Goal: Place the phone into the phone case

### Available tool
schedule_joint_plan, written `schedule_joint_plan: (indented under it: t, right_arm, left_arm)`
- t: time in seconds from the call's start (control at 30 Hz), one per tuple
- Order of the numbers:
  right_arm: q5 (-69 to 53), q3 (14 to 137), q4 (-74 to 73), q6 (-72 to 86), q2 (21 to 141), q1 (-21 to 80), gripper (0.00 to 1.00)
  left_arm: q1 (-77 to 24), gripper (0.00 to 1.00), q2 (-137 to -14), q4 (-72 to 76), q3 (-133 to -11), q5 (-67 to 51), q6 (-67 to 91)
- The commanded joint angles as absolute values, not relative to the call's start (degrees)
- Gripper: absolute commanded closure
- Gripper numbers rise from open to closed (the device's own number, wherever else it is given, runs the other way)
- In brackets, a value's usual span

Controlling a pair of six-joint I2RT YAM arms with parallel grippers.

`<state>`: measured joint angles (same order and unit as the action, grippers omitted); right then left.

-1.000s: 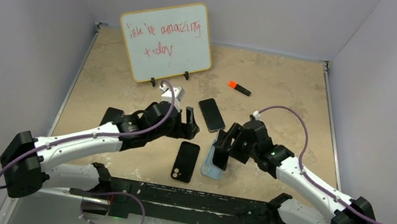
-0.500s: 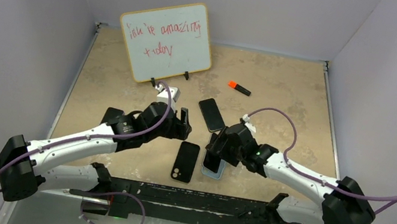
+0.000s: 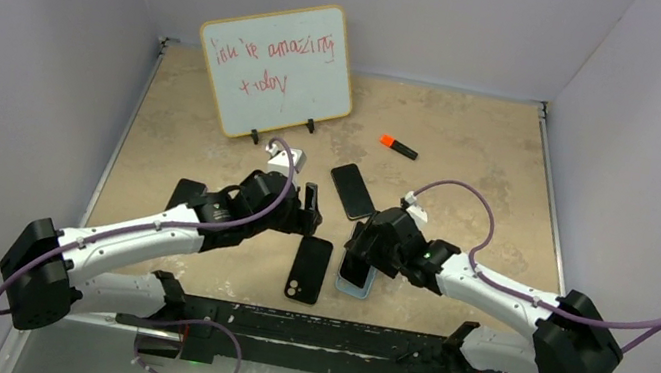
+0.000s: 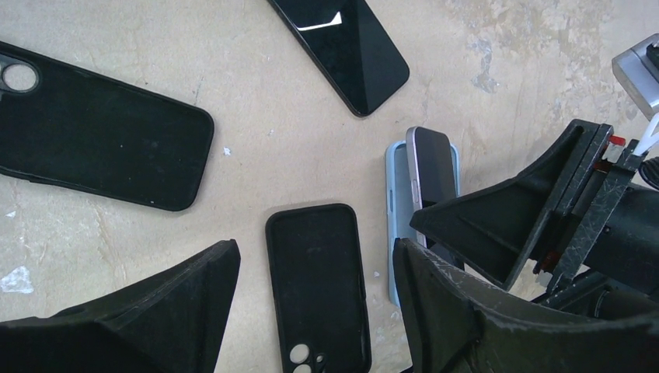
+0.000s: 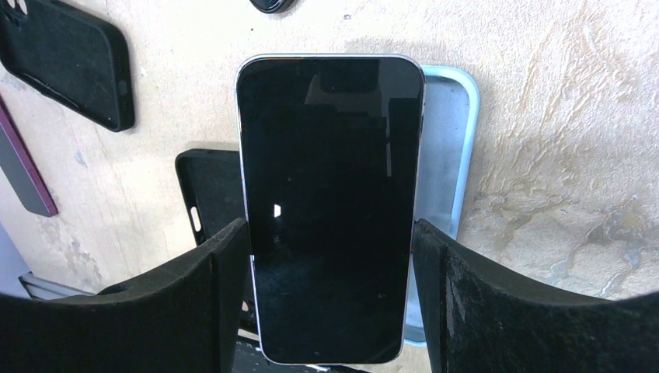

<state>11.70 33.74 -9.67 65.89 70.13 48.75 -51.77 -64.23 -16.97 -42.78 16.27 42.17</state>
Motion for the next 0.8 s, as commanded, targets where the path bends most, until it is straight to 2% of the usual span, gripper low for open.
schedule_joint_plan:
  t: [0.0,0.47,0.77]
  right_arm:
    - [13.9,34.0,-9.1,68.4,69.0,49.5,0.4]
    - [14.5,32.1,-9.7,67.8,69.3,50.0,0.34]
    - [15.7,31.4,-9.4,66.8,68.8,50.0,0.22]
  left_arm:
    - [-51.5,0.26,-63.5,-14.1,-41.2,15.4,41.3]
    - [-51.5,0.26,-64.1,-14.8,-42.0,14.7,41.4]
    - [-51.5,0.27,-65.5,-14.4,-43.2,13.4,41.1]
